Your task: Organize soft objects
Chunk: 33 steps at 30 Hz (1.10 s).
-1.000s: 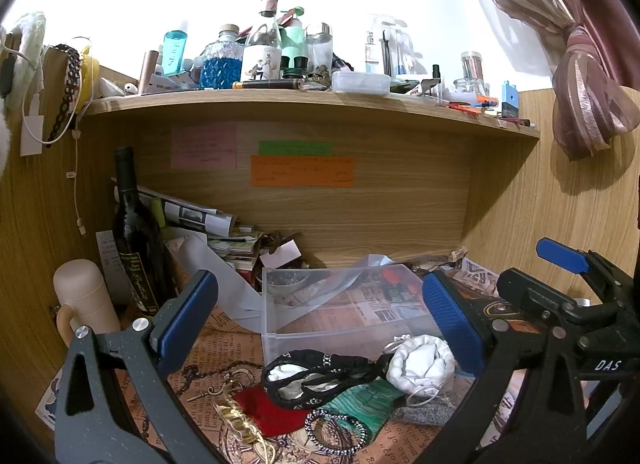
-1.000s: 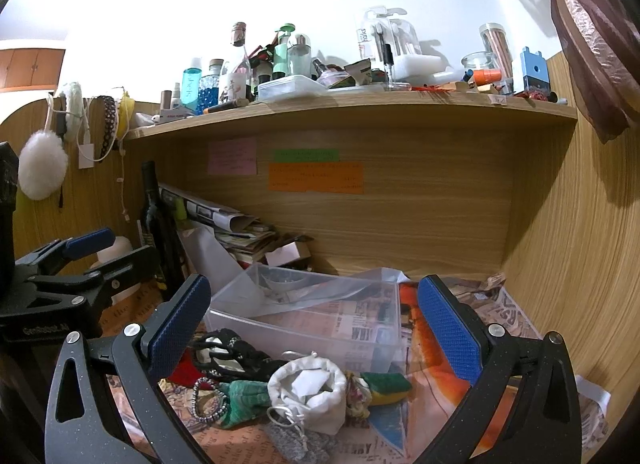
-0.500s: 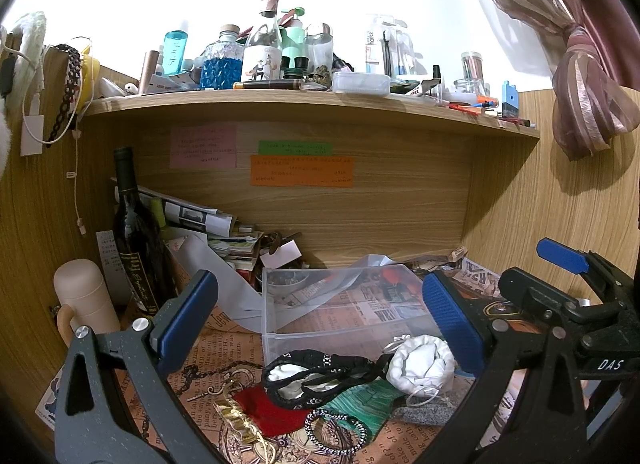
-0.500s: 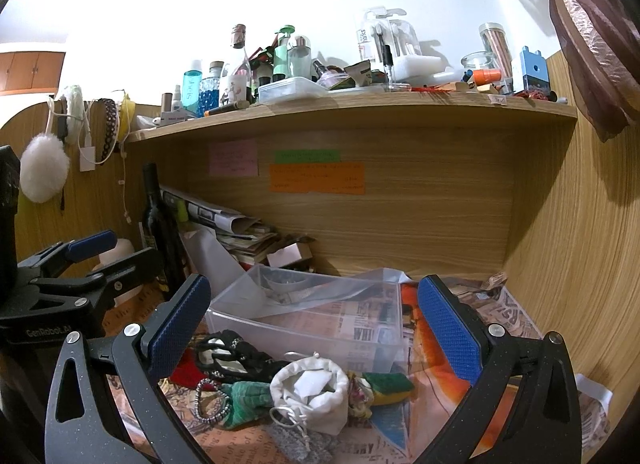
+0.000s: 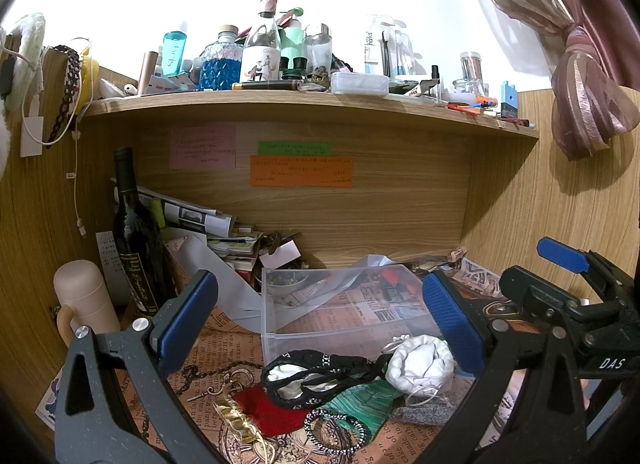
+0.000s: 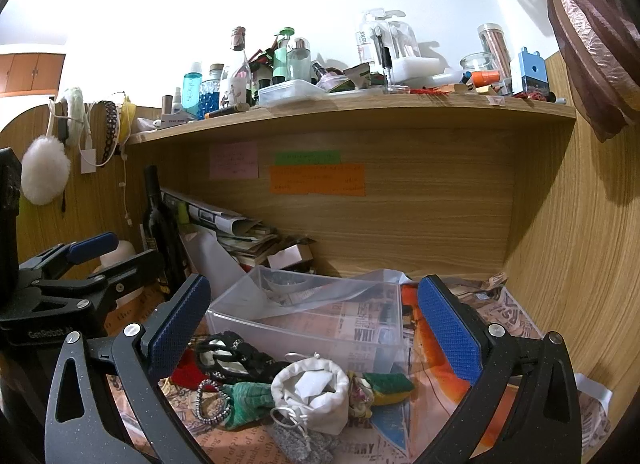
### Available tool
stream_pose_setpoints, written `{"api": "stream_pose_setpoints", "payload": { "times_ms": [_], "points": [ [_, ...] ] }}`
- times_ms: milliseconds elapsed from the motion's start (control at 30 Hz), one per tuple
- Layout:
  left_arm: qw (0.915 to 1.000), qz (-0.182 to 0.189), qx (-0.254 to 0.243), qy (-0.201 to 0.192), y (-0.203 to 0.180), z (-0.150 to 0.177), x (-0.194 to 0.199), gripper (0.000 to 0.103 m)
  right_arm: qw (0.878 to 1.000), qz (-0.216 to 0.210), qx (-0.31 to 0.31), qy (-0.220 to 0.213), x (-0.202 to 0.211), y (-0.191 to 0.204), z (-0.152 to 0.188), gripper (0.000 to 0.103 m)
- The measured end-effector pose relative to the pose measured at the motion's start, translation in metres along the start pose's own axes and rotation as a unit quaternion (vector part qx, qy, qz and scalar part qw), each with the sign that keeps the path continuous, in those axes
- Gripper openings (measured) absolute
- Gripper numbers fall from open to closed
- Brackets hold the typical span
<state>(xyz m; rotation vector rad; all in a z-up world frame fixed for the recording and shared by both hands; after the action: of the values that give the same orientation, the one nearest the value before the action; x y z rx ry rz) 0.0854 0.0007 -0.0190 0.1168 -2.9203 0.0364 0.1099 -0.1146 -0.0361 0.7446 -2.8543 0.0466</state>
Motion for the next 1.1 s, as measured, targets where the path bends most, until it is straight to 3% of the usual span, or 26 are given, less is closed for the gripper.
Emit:
{"api": "stream_pose_setpoints", "payload": {
  "times_ms": [667,1100],
  "points": [
    [0.9999,0.001,-0.002,0.011,-0.002,0.005,-0.007,0.103,1.000,0.000,-0.009,0.009,-0.008,-0.003,0.005,0.103],
    [0.9952,0.015,-0.001,0.096,0.007,0.050,-0.049,0.103,0.995,-0.002,-0.036,0.089,-0.044,-0.025,0.053,0.103]
  ]
}}
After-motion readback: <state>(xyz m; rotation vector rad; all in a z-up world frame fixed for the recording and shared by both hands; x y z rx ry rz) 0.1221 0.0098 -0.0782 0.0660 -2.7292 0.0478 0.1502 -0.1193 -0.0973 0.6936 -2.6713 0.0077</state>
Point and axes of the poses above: each gripper's, at about its wrist camera, not at the fingertips, and x roughly against the way its jaws point, y to its left, z to its underside, the point moved 9 cm from there along -x, roughly the way its jaws point, and after that the axes turned 5 degrees about -z, right-handed, at the moved point
